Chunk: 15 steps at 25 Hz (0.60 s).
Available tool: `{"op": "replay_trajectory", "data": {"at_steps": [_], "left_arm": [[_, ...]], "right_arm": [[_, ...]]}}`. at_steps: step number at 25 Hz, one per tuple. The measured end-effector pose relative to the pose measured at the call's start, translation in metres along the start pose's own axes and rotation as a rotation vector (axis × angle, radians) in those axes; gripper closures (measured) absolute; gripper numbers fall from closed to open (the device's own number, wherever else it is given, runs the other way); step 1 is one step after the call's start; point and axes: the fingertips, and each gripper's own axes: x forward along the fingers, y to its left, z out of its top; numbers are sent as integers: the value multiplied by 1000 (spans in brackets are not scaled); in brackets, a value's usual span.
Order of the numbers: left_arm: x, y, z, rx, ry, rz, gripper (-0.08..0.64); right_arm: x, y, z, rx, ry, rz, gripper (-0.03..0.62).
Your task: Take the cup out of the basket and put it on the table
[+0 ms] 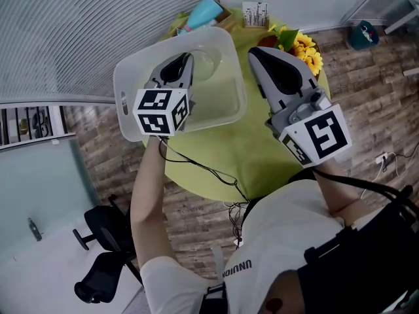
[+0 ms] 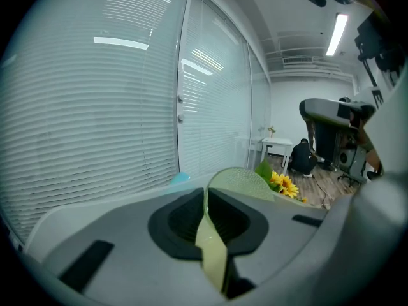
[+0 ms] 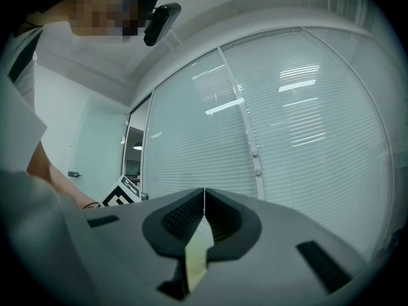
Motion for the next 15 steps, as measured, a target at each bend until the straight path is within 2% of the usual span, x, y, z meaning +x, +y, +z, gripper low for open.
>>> {"op": "replay_trajectory", "data": {"at_steps": [15], "left_arm": [[-7,1,12,-28,-60,7,528]], "right_arm": [[0,-2,-3,5,3,-6,572]]}}
